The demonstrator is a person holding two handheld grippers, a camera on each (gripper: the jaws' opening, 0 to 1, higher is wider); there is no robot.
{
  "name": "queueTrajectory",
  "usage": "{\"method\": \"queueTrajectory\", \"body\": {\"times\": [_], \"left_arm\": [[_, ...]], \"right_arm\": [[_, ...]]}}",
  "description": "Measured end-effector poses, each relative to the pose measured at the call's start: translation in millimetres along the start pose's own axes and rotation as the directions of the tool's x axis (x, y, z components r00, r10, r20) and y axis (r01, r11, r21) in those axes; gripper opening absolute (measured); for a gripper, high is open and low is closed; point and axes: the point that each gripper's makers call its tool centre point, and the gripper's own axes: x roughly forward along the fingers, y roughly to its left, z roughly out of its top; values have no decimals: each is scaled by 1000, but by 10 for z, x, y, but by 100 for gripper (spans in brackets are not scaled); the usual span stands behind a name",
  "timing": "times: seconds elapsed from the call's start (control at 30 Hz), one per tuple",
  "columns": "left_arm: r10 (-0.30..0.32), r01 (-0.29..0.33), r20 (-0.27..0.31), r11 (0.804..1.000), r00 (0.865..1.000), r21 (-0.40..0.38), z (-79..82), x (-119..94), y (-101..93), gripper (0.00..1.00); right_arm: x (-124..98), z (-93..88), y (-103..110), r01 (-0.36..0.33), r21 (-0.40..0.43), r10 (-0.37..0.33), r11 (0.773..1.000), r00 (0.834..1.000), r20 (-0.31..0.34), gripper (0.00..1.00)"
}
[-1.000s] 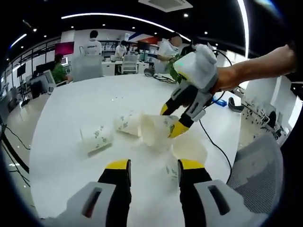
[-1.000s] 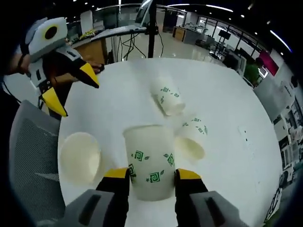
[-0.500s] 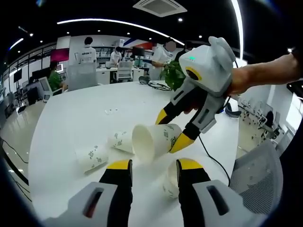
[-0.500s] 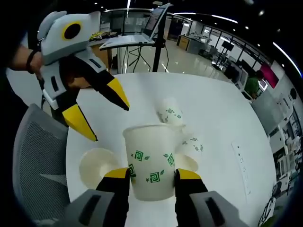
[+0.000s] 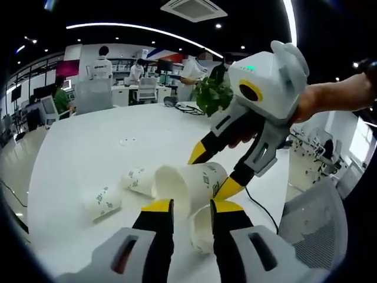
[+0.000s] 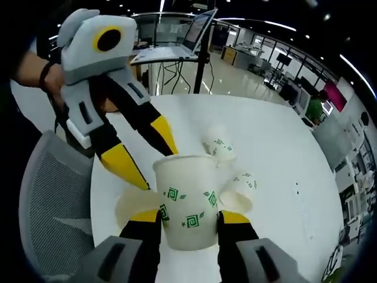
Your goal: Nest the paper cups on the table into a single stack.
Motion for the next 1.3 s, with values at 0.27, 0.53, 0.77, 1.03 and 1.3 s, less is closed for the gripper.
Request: {"method": "queueTrajectory", "body": {"times": [0.27,0.53,0.77,1.03,1.3], "left_arm": [[-37,37,-5,999,999,-4,1,4,-84,7],[-82,82,4,996,997,-35,90,-110,-309,5],[-96,96,14,995,995,-16,121,-113,-281,4],[-118,118,33,993,992,14,252,-188,-406,3],[-144,143,34,989,989,37,252,-205,-508,0]], "right_arm": [[-51,-21,75,3,21,-4,1000,1000,8,36],[-82,-35,147,1,32,-1,999,1000,20,36],[-114,-1,182,7,40,-8,999,999,32,36],[-119,65,264,1,59,-4,998,999,49,36],[-22,74,438,-26,48,23,999,998,57,36]]}}
